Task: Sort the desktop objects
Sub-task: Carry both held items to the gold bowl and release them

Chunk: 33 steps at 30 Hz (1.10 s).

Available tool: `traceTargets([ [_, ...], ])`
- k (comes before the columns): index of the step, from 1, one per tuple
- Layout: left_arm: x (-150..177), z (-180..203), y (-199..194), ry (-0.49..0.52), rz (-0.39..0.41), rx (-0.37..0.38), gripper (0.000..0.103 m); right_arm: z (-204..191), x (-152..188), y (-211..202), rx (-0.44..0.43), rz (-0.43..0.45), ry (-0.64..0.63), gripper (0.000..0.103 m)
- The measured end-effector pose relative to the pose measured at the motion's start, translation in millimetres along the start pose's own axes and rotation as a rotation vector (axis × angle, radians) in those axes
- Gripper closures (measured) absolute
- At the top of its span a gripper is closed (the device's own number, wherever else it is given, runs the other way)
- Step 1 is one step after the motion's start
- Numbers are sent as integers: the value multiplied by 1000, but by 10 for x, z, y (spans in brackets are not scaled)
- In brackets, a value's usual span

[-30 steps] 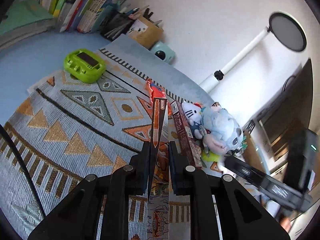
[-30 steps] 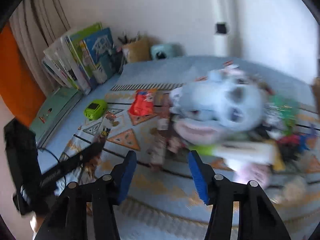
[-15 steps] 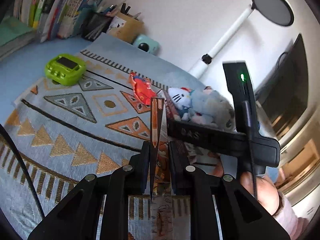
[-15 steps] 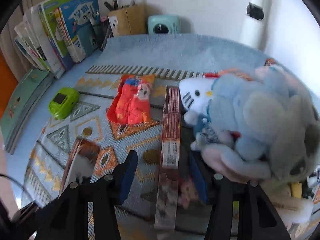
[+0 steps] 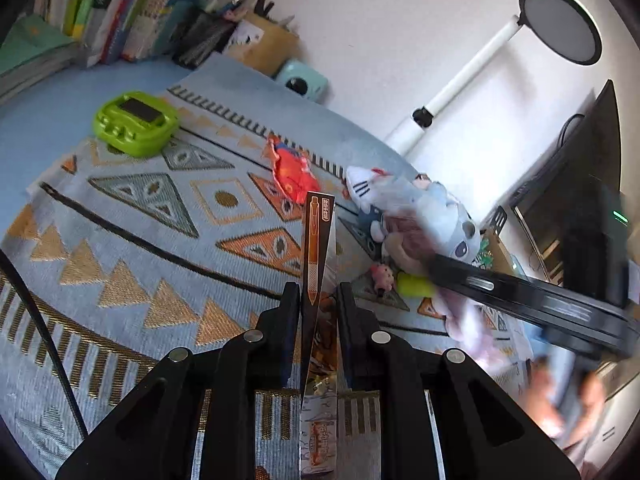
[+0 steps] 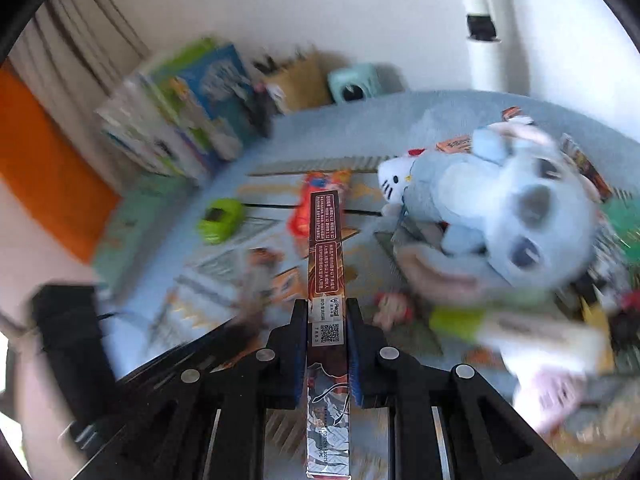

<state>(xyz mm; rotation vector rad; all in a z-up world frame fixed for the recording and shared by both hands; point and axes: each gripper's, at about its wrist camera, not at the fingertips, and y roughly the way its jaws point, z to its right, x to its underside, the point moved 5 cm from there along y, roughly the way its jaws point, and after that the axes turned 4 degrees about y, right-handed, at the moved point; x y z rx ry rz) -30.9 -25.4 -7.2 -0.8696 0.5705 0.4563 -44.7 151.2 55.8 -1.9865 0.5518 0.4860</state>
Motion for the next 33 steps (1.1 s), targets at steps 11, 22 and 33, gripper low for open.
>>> traceTargets([
  [11,35,225,75,135,-8,-113,89,1182,969,-1293,-96,191,356,86],
  [22,-96,1794,66,377,27,86,89,2069,1410,-1969,23,294,545,86],
  [33,-245,3553,972,421,-73,451,89,2791,1098,-3105,388,551,658,86],
])
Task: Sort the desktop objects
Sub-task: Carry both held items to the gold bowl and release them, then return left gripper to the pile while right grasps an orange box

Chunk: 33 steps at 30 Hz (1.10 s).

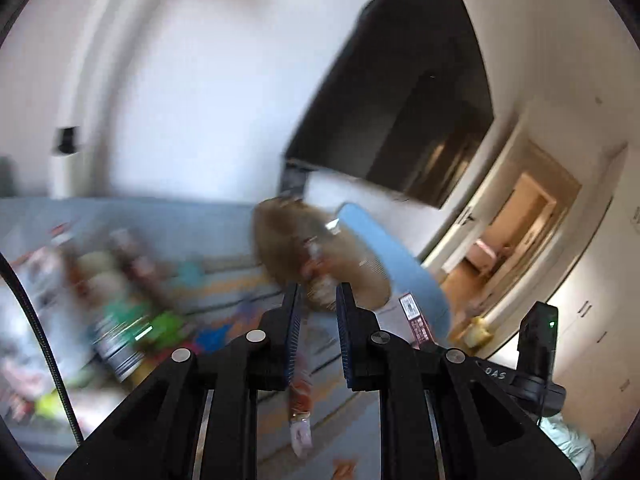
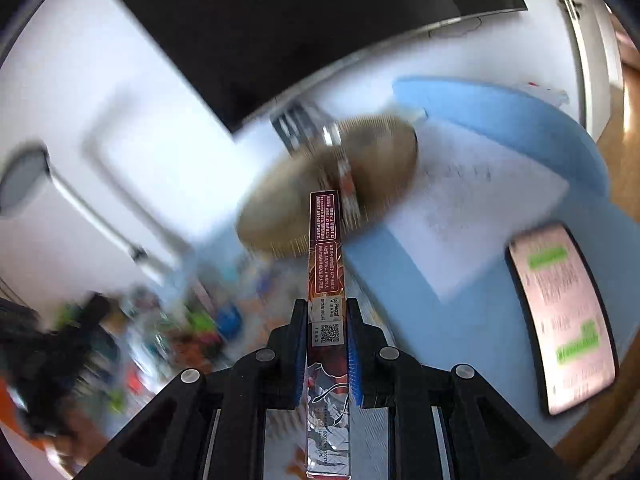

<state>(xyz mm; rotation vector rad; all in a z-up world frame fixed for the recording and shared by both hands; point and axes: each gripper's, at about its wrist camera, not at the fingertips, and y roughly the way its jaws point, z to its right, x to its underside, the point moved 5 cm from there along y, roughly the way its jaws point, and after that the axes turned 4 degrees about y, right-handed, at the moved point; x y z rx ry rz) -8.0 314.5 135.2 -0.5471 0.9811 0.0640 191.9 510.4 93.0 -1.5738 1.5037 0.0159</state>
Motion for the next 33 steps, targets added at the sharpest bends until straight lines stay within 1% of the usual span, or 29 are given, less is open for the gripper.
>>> traceTargets([
  [1,-63,52,115,1,2,12,89,-11,-155,-10,-11,32,6,86],
  [3,-164,149,343,8,2,35,89,-45,-358,40,-30,60,13,86],
  [5,-195,222,498,15,-7,47,89,-76,-533,95,-60,78,29,86],
  [7,-191,239,598,19,-1,46,89,-112,-678,166,-64,95,24,86],
  [10,-214,166,712,-20,12,49,89,-165,-855,321,-49,101,1,86],
  [12,-229,88,820,-61,12,54,89,-200,-945,476,-52,83,-2,86],
  [15,-248,-34,899,-97,11,37,88,-224,-1060,692,-43,85,4,86],
  [16,-252,-77,909,-107,9,37,84,-239,-1106,756,-49,96,-2,85],
  [17,-245,-113,907,-120,4,50,79,-249,-1158,843,-83,104,-13,70],
  [18,-233,-154,889,-146,-1,80,73,-223,-1195,923,-98,105,-9,56],
  [19,-217,-210,867,-174,-10,101,73,-185,-1223,995,-117,91,4,40],
  [20,-197,-267,850,-202,-26,112,73,-118,-1237,1043,-124,74,27,40],
  [22,-160,-358,781,-225,-48,114,73,-46,-1195,1027,-133,45,40,40],
  [25,-107,-478,562,-241,-28,80,73,12,-1038,841,-159,40,43,40],
  [28,-21,-560,352,-260,-14,63,73,-66,-735,557,-180,24,-48,40],
  [30,81,-620,170,-259,-5,30,73,-102,-459,392,-180,17,-115,37],
  [31,146,-662,70,-261,-2,10,73,-106,-327,368,-169,1,-135,35],
  [33,252,-786,-112,-280,9,-26,73,-102,-29,410,-113,-58,-168,35],
])
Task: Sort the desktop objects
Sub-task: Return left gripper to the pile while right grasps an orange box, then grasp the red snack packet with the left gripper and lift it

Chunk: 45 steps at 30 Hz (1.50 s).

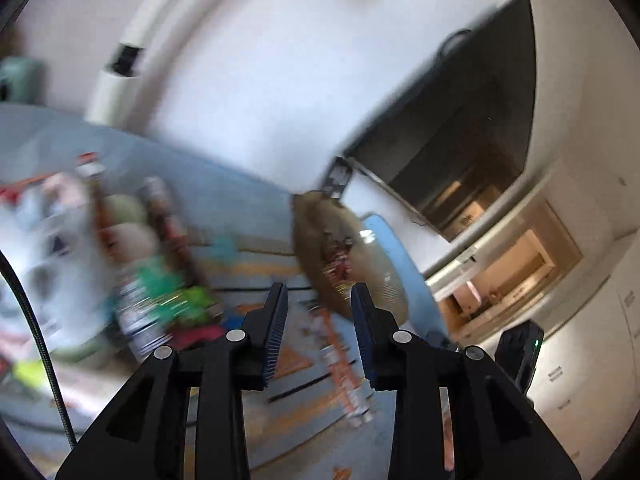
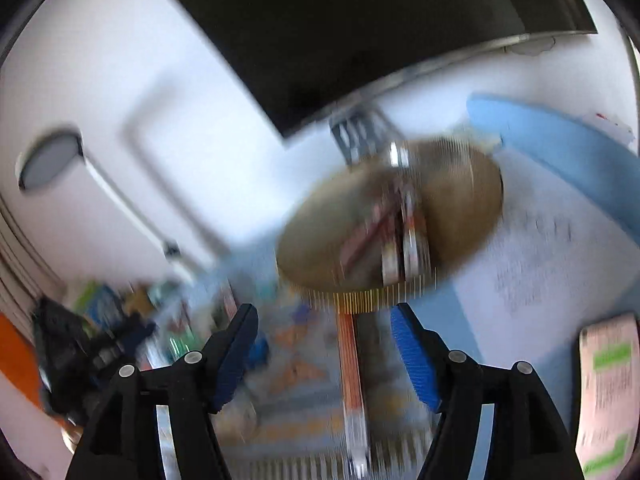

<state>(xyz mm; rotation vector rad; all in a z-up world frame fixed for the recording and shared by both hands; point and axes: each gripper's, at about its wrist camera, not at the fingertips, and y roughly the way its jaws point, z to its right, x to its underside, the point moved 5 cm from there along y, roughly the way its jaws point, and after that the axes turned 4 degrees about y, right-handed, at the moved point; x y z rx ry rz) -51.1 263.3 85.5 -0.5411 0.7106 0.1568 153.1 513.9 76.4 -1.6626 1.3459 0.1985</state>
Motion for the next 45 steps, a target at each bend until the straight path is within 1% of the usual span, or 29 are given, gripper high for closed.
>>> traceTargets([
  [2,79,-187,-200,-38,16,-34,73,-29,235,151,43,-47,-35,35],
  [4,139,-425,-412,-101,42,-67,73,-46,394,319,85,-87,-66,35],
  [7,249,-795,-751,-166,95,-149,73,-71,562,580,173,-136,-110,35],
  [10,347,-1190,-1095,-219,165,-242,73,-76,628,755,248,-158,-156,35],
  [12,393,-1478,-1308,-265,224,-329,73,-82,640,839,268,-171,-167,35],
  [14,400,-1704,-1443,-303,250,-399,73,-86,629,880,304,-163,-195,35],
  [16,369,-1890,-1593,-320,239,-492,73,-94,625,908,335,-164,-216,35],
  [19,298,-2018,-1665,-279,180,-588,73,-121,651,930,374,-162,-256,35],
  [22,183,-2135,-1641,-212,120,-660,73,-142,675,955,409,-173,-296,33],
  [24,76,-2220,-1603,-142,62,-723,73,-151,674,965,420,-173,-307,33],
  [26,-19,-2280,-1500,-92,10,-739,73,-143,668,956,416,-170,-301,33],
  [27,-73,-2335,-1438,-87,-8,-729,73,-140,663,955,412,-168,-296,33],
  [29,-139,-2446,-1355,-125,-22,-692,73,-139,661,952,408,-166,-293,33],
  [32,-238,-2637,-1285,-217,1,-634,73,-154,667,967,415,-169,-304,32],
  [34,-294,-2691,-1257,-214,23,-624,72,-169,679,978,416,-170,-307,30],
  [36,-309,-2714,-1227,-209,16,-638,71,-176,682,987,414,-170,-308,30],
  [38,-302,-2727,-1217,-220,30,-637,66,-177,679,989,415,-169,-309,29],
  [39,-299,-2721,-1211,-222,40,-622,59,-176,681,988,415,-169,-309,29],
  [40,-302,-2714,-1195,-218,48,-602,47,-174,677,990,414,-169,-310,29],
  [41,-305,-2697,-1176,-207,52,-579,42,-174,675,991,413,-169,-310,29],
  [43,-312,-2642,-1159,-177,39,-590,42,-177,675,992,413,-169,-310,29],
  [44,-327,-2605,-1176,-166,50,-589,42,-172,674,992,413,-170,-311,29],
  [45,-356,-2567,-1235,-168,90,-583,42,-173,675,991,413,-170,-311,29],
])
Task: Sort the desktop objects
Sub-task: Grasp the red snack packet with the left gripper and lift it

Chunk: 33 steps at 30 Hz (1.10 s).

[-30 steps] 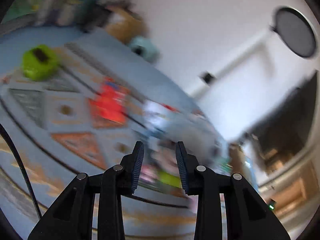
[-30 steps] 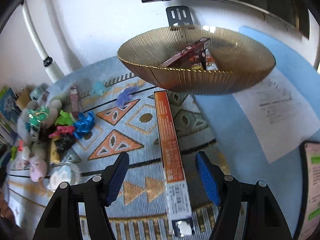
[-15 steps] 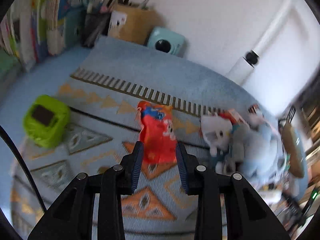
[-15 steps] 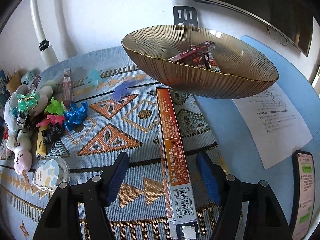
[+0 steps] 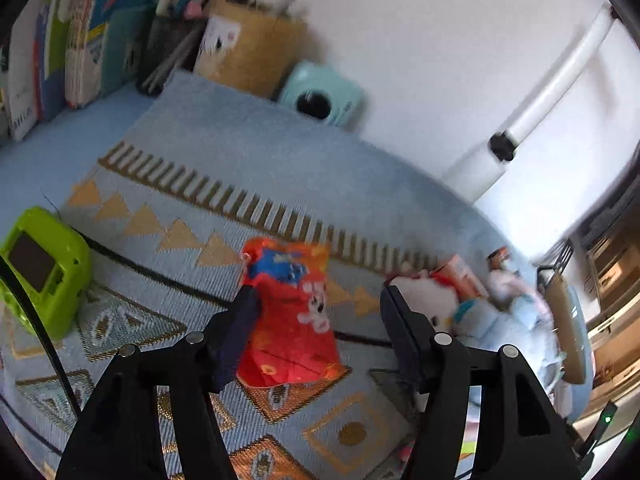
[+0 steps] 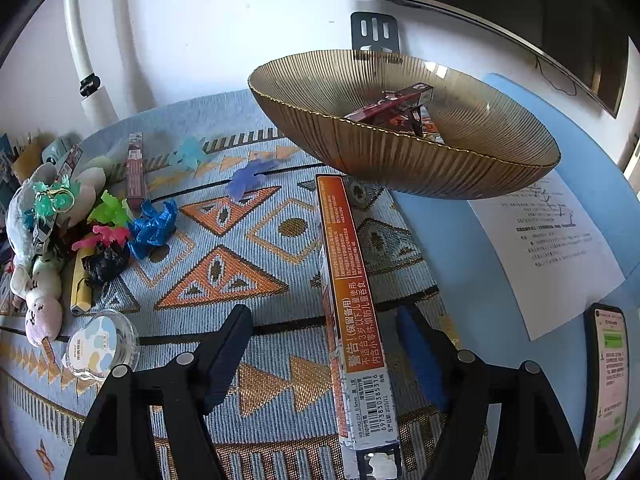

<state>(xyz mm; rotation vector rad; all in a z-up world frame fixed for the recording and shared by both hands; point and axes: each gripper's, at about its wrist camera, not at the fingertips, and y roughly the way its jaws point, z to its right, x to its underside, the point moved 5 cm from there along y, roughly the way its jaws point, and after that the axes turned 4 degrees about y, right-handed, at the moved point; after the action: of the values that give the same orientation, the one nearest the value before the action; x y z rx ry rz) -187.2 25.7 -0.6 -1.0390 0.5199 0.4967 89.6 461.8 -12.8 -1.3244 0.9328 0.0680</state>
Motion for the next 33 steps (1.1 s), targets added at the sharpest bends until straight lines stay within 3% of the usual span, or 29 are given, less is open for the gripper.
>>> traceTargets([
  [4,-88,-59,-221,-26,114,-41,42,-9,-4,8,-2,-2,-4,27],
  [5,-86,-69,-187,-11,99,-65,42,-12,-5,10,-2,-2,-5,26],
  [8,46,-62,149,25,-76,-102,42,-18,-5,13,-2,-2,-4,26],
  [10,43,38,157,118,-13,-169,41,-20,-7,11,-2,-2,-5,26],
  [12,115,161,281,198,-71,-213,41,-19,-7,22,-2,-2,-6,26],
  [16,175,313,425,326,-94,-318,42,-29,0,22,-3,-2,-2,25],
  [17,173,301,429,320,-90,-315,46,-31,1,20,-4,-1,0,25],
  [19,146,203,371,288,-72,-323,64,-28,3,14,-7,1,7,25],
  [21,109,125,329,246,-50,-287,72,-17,10,0,-18,7,23,25],
  [25,131,99,125,190,2,-267,72,36,-1,-27,-62,22,71,25],
  [33,585,318,-414,88,50,-70,72,44,7,-39,-37,26,91,32],
])
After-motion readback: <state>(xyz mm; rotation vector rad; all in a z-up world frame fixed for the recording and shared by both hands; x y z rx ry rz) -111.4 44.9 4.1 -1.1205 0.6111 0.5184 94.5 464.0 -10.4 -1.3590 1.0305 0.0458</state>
